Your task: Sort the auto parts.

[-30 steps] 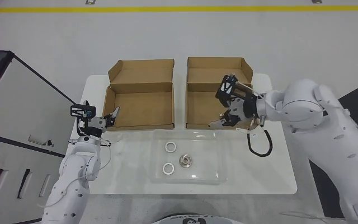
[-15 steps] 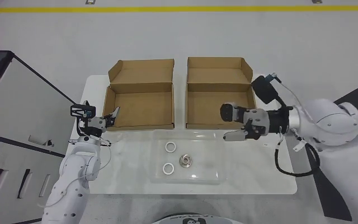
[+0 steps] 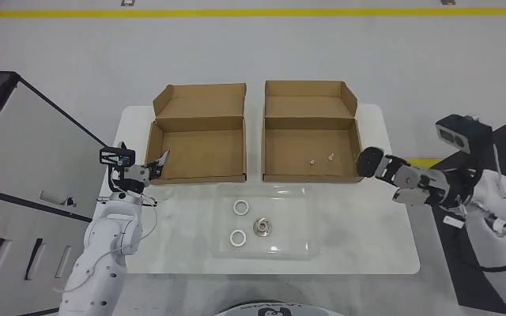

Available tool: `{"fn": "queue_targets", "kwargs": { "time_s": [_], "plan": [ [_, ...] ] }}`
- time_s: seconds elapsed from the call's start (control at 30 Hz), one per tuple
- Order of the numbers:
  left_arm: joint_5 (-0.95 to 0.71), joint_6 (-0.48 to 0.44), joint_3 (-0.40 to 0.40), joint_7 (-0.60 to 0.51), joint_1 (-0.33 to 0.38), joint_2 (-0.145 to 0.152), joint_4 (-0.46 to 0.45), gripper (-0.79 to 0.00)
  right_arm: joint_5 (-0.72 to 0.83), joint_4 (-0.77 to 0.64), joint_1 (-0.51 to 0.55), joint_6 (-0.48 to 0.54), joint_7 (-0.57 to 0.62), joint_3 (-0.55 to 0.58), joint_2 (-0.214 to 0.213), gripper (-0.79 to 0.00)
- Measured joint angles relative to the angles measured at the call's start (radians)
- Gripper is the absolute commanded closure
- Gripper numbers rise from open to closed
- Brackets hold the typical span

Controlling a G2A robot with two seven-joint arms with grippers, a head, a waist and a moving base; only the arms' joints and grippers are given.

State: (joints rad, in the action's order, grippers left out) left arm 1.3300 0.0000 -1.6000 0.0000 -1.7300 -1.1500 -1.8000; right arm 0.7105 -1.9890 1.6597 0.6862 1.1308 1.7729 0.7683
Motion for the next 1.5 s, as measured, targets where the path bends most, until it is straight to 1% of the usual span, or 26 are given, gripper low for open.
{"fn": "queue_targets", "kwargs": {
  "time_s": [0.1, 0.2, 0.9, 0.97, 1.07, 1.17, 1.3, 1.5],
  "plan": [
    [0.0, 0.0, 0.0, 0.0, 0.0, 0.0, 0.0, -0.785, 0.033, 0.0, 0.05, 0.009, -0.006, 0.048, 0.003, -0.785],
    [0.0, 0.0, 0.0, 0.0, 0.0, 0.0, 0.0, -0.785, 0.065, -0.01, 0.08, 0.014, -0.011, 0.073, 0.006, -0.785],
    [0.0, 0.0, 0.0, 0.0, 0.0, 0.0, 0.0, -0.785, 0.068, -0.011, 0.082, 0.014, -0.011, 0.074, 0.006, -0.785],
    [0.015, 0.001, 0.001, -0.017, 0.004, 0.0, -0.011, -0.785, 0.068, -0.011, 0.082, 0.014, -0.011, 0.074, 0.006, -0.785],
    [0.061, -0.025, 0.003, -0.076, 0.008, 0.003, -0.071, -0.785, 0.068, -0.011, 0.082, 0.014, -0.011, 0.074, 0.006, -0.785],
    [0.125, -0.095, 0.002, -0.171, 0.004, 0.01, -0.156, -0.785, 0.068, -0.011, 0.082, 0.014, -0.011, 0.074, 0.006, -0.785],
    [0.146, -0.219, 0.013, -0.296, -0.001, 0.016, -0.283, -0.785, 0.068, -0.011, 0.082, 0.014, -0.011, 0.074, 0.006, -0.785],
    [0.16, -0.378, 0.034, -0.437, 0.016, 0.025, -0.405, -0.785, 0.068, -0.011, 0.082, 0.014, -0.011, 0.074, 0.006, -0.785]
  ]
}}
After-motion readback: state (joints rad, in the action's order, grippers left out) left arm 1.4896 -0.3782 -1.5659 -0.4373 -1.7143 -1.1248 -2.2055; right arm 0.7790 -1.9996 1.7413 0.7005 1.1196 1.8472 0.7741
